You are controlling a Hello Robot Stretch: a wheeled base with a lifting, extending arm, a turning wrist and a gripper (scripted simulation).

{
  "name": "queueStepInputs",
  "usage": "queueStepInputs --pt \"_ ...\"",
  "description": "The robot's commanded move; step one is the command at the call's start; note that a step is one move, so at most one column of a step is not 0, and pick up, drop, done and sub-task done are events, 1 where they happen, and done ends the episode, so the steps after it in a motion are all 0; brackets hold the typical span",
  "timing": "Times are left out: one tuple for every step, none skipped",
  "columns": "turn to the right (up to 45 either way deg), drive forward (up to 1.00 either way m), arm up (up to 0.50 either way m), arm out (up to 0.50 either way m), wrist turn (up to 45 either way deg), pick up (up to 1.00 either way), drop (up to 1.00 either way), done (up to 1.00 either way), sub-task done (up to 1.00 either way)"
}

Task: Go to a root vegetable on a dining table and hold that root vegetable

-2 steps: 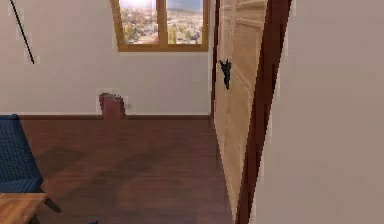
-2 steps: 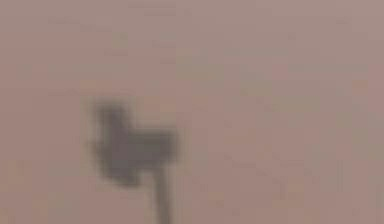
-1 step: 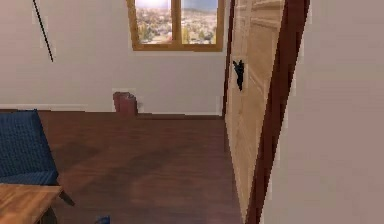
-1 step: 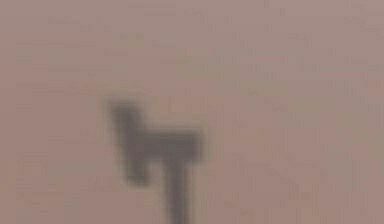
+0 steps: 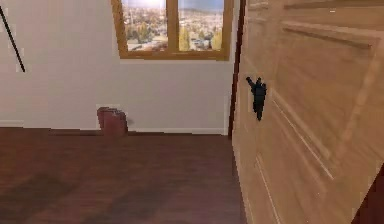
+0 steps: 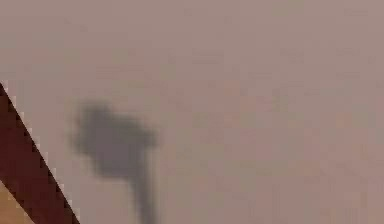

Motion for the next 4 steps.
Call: queueStepInputs --pt "-42.0 0.0 0.0 0.0 0.0 0.0 0.0 0.0 0.0" --pt "0.0 0.25 0.0 0.0 0.0 0.0 0.0 0.0 0.0" --pt "-9.0 0.0 0.0 0.0 0.0 0.0 0.0 0.0 0.0" --pt "0.0 0.65 0.0 0.0 0.0 0.0 0.0 0.0 0.0"
